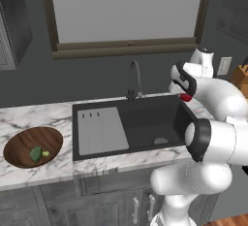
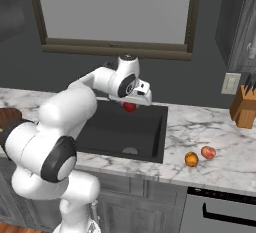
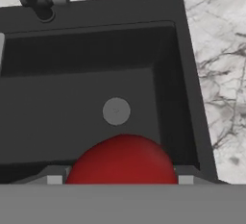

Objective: There is a mixed pile of frozen fruits and vegetables on the counter. Locate all the frozen vegetables and place the items in a bowl on the counter. Take all the frozen fruits and defrost them in a running sink.

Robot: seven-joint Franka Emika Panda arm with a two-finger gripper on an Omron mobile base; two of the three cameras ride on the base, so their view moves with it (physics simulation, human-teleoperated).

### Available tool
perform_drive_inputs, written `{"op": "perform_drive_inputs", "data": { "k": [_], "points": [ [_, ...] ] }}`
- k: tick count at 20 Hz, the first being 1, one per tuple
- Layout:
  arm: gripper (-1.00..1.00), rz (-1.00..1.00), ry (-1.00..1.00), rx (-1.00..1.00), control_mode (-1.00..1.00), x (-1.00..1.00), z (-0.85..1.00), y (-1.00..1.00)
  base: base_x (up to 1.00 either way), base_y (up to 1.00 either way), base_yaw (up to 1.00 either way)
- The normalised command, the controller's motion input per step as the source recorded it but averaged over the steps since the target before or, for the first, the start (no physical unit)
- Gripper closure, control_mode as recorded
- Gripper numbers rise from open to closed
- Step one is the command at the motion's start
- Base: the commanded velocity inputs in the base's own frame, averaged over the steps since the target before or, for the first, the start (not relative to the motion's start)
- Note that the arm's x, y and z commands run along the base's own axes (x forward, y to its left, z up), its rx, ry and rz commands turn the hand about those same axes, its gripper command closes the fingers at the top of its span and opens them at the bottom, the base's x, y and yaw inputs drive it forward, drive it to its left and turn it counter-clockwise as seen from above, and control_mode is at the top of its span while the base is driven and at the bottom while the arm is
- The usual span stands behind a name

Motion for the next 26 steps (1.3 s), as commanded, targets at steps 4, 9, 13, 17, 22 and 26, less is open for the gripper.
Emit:
{"op": "perform_drive_inputs", "data": {
  "k": [4, 9, 13, 17, 22, 26],
  "points": [
    [1.00, 0.08, -0.06, 0.04, -1.00, -0.17, 0.03, 0.37, 0.00, 0.00, 0.00],
    [1.00, 0.09, -0.04, 0.03, -1.00, -0.14, 0.03, 0.39, 0.00, 0.00, 0.00],
    [1.00, 0.10, -0.03, 0.00, -1.00, -0.20, 0.06, 0.42, 0.00, 0.00, 0.00],
    [1.00, 0.08, -0.01, -0.01, -1.00, -0.17, 0.08, 0.48, 0.00, 0.00, 0.00],
    [1.00, 0.06, 0.00, -0.02, -1.00, -0.17, 0.08, 0.48, 0.00, 0.00, 0.00],
    [1.00, 0.06, 0.00, -0.03, -1.00, -0.17, 0.04, 0.49, 0.00, 0.00, 0.00]
  ]
}}
